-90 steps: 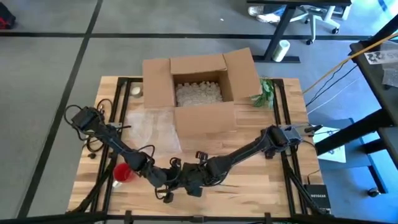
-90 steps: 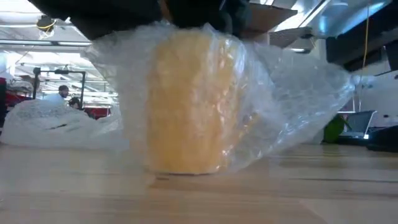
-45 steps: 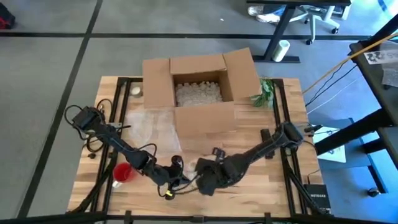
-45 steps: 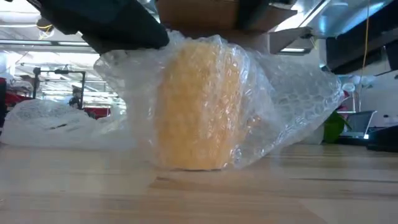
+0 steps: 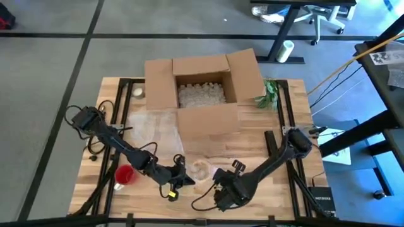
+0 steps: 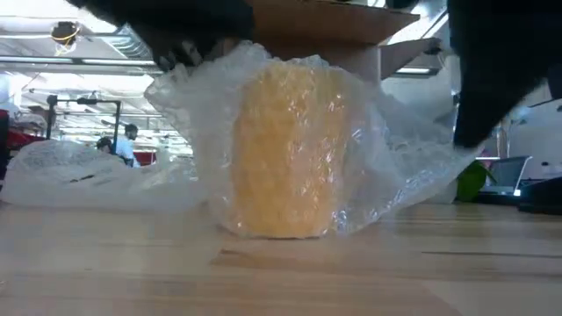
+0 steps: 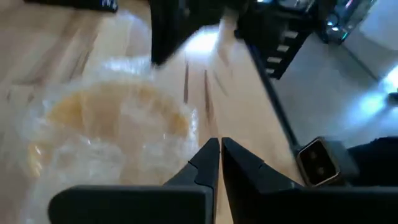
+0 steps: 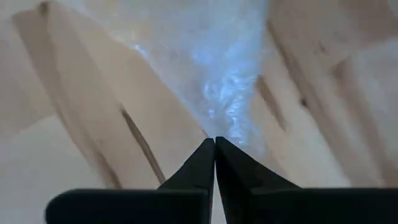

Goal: Wrap mug
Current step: Wrap the yellow mug with the right transparent bubble wrap

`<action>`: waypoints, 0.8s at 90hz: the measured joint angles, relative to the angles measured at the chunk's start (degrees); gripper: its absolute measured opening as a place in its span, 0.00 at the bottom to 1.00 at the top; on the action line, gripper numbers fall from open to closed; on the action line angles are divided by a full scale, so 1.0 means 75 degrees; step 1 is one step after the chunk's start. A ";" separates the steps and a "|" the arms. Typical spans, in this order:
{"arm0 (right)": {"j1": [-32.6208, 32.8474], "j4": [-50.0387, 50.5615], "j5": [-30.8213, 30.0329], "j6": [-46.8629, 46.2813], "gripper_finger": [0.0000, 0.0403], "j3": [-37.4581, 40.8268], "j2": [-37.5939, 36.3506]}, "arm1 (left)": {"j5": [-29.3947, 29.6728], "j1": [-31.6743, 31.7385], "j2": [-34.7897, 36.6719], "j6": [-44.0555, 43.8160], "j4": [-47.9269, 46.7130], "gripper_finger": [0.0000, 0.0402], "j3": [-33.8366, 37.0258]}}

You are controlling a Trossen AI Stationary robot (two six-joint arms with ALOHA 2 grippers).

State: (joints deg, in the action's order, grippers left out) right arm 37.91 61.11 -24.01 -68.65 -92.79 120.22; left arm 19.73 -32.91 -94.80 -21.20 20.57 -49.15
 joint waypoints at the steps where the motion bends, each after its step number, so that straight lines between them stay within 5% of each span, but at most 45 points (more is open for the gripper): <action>1: 0.0002 -0.0099 -0.0085 -0.0012 0.00 0.0029 0.0000 | -0.0001 0.0000 0.0021 0.0019 -0.0024 0.00 0.0000; 33: -0.0098 -0.0621 -0.2191 0.0009 0.00 0.0215 -0.0400 | -0.0024 0.0199 0.0054 -0.0300 -0.0794 0.00 0.0000; 72: -0.0327 0.0392 -0.1968 -0.0455 0.00 0.0213 -0.0650 | -0.0746 0.0749 0.0054 -0.0255 -0.0856 0.00 0.0000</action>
State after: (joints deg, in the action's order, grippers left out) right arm 35.46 64.05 -38.77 -72.06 -91.20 115.35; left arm 14.13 -27.29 -94.39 -23.11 14.15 -49.15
